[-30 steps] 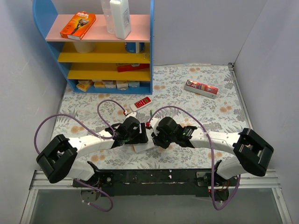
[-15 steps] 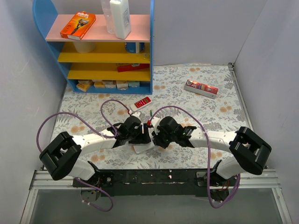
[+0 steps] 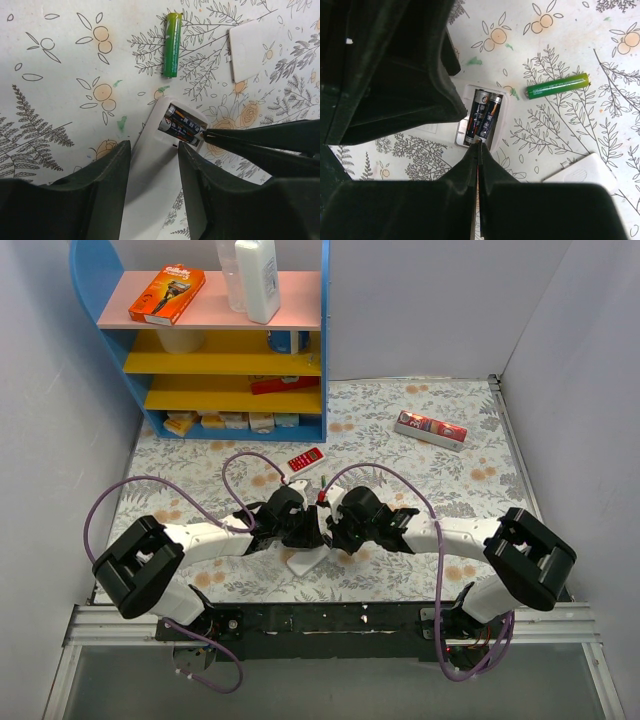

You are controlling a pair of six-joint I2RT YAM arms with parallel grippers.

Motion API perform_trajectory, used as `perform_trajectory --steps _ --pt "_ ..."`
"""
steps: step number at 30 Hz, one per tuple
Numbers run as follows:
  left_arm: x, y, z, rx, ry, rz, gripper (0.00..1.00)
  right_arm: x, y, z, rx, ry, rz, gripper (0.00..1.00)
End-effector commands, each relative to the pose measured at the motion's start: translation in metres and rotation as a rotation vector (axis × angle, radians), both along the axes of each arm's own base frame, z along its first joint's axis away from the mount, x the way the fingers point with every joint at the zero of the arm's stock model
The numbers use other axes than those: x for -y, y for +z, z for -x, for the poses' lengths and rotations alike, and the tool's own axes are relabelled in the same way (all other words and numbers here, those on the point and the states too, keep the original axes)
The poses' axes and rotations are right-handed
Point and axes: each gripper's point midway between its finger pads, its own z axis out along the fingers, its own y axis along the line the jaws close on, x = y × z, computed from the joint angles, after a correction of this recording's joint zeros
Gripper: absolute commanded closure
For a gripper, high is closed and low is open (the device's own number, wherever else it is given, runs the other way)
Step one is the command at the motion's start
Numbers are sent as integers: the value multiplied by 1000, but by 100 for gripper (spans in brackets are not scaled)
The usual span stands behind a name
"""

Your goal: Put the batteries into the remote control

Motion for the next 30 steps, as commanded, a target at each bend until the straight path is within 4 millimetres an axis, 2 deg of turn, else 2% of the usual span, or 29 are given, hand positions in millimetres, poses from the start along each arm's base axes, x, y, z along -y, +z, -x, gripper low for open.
perform_trajectory --steps 1,8,11,17,19,21,23,25,30 --pt "4 -7 15 -43 -76 3 59 7 -18 -1 -47 -63 17 99" --pt "10 -10 26 -80 -128 36 62 -3 -14 2 -103 -74 -2 99" --pt "13 -7 22 -61 -123 56 63 -2 -15 -1 -146 -152 22 99" --pt "7 0 16 -26 -61 55 63 26 -35 1 -217 -317 211 99" --pt "4 3 13 -15 -33 56 63 28 -38 4 -226 -327 231 99" --pt "-2 3 8 5 8 37 60 26 -36 7 -231 -328 227 99" --pt "-9 6 4 17 56 22 52 24 -33 7 -230 -330 216 99" --pt "-21 8 -5 48 127 -18 45 18 -22 5 -220 -326 183 99" --pt "-42 34 -19 129 262 -37 24 6 16 -6 -168 -323 94 93"
